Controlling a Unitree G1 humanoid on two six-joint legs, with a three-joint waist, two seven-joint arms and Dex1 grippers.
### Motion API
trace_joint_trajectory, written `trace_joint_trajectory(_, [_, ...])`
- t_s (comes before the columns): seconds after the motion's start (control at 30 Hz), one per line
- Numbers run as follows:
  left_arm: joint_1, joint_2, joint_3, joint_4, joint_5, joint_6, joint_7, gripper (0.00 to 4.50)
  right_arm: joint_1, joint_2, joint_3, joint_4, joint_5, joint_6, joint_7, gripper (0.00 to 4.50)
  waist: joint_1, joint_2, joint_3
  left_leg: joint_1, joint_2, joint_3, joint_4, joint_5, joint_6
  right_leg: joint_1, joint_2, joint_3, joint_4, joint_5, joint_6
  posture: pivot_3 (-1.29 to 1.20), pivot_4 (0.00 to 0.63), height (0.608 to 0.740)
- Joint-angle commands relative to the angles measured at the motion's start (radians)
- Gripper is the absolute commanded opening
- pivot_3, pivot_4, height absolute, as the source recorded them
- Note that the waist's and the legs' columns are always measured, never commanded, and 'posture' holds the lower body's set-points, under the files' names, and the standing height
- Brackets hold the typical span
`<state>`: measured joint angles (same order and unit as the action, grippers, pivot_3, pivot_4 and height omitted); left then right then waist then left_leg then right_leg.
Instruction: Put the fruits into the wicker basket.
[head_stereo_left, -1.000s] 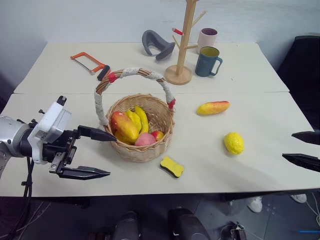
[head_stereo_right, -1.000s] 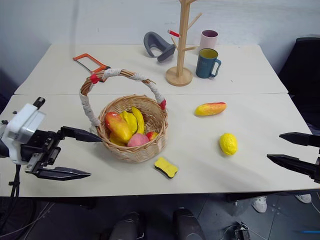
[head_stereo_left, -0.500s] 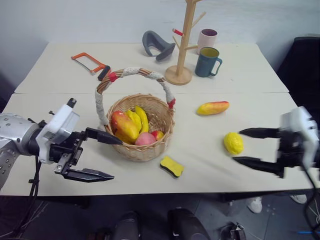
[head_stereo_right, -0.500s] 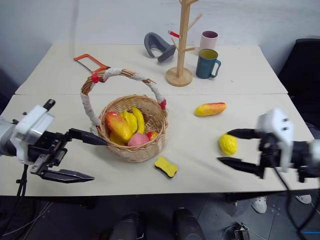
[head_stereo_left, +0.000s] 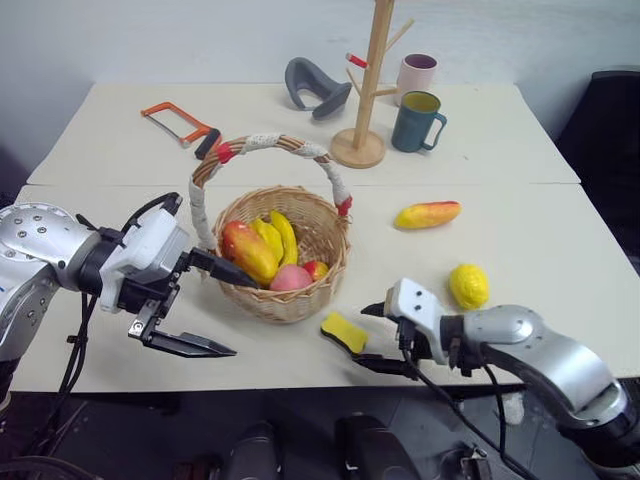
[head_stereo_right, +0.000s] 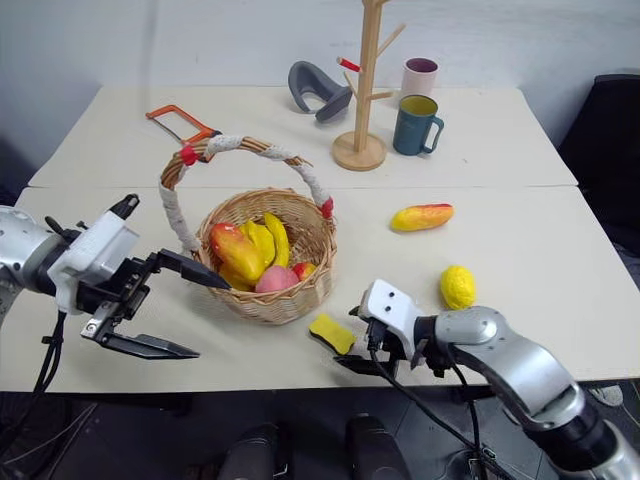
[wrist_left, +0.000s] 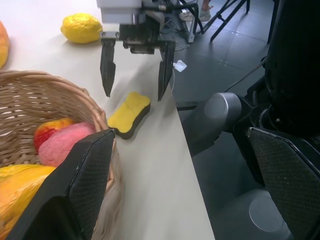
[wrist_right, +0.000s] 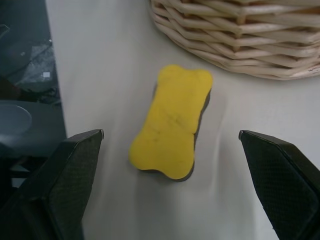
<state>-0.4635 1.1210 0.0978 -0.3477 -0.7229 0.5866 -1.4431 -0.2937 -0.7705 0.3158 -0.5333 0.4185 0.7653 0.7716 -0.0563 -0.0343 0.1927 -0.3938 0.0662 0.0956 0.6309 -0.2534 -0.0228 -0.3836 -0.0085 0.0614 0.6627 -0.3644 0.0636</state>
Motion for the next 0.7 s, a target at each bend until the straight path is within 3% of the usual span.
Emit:
trace_joint_trajectory(0.03, [-0.022,0.007,0.005,-0.001,0.003,-0.003,-0.007,4.49,-0.027,0.048,0.078,0.061,-0.101,-0.058,-0.020,4.48,0.000,0.000,0.000,0.000,0.000,0.000,0.000,0.000,0.000,0.000,0.000,0.000,0.000,0.000,0.000,0.00,0.150,0.740])
trace_joint_trajectory(0.1, [-0.017,0.008,0.007,0.002,0.010,-0.010,-0.009,4.49,-0.041,0.095,0.101,0.120,-0.143,-0.061,-0.054,4.48,-0.002,0.000,0.000,0.000,0.000,0.000,0.000,0.000,0.000,0.000,0.000,0.000,0.000,0.000,0.000,0.00,0.150,0.740])
trace_joint_trajectory(0.2, [-0.015,0.009,0.015,0.002,0.010,-0.010,-0.011,4.50,-0.033,0.118,0.102,0.148,-0.162,-0.090,-0.036,3.89,-0.007,-0.001,0.000,0.002,0.000,0.001,0.000,0.001,-0.001,0.000,0.001,0.001,0.003,0.000,0.000,0.00,0.150,0.740])
trace_joint_trajectory(0.47, [-0.060,-0.049,-0.018,0.036,0.031,-0.037,-0.002,4.50,0.033,0.103,-0.037,0.048,-0.033,-0.101,0.070,1.37,0.002,-0.001,0.000,0.003,0.000,0.000,0.000,0.001,0.000,0.000,0.001,0.000,0.005,0.000,0.000,0.00,0.150,0.740])
trace_joint_trajectory(0.63, [-0.091,-0.098,-0.035,0.047,0.028,-0.043,0.007,4.50,0.099,0.055,-0.321,-0.058,0.192,0.008,0.085,1.14,0.004,-0.001,0.000,0.001,0.000,0.000,0.000,0.001,0.000,0.000,0.000,0.000,0.004,0.000,0.000,0.00,0.150,0.740])
trace_joint_trajectory(0.7, [-0.153,-0.162,-0.013,0.055,-0.069,0.042,0.069,4.50,0.144,-0.012,-0.570,-0.055,0.291,0.133,0.051,1.14,0.009,-0.001,0.000,0.002,0.000,-0.001,0.001,0.001,0.000,0.002,0.000,-0.001,0.004,0.000,0.000,0.00,0.150,0.740])
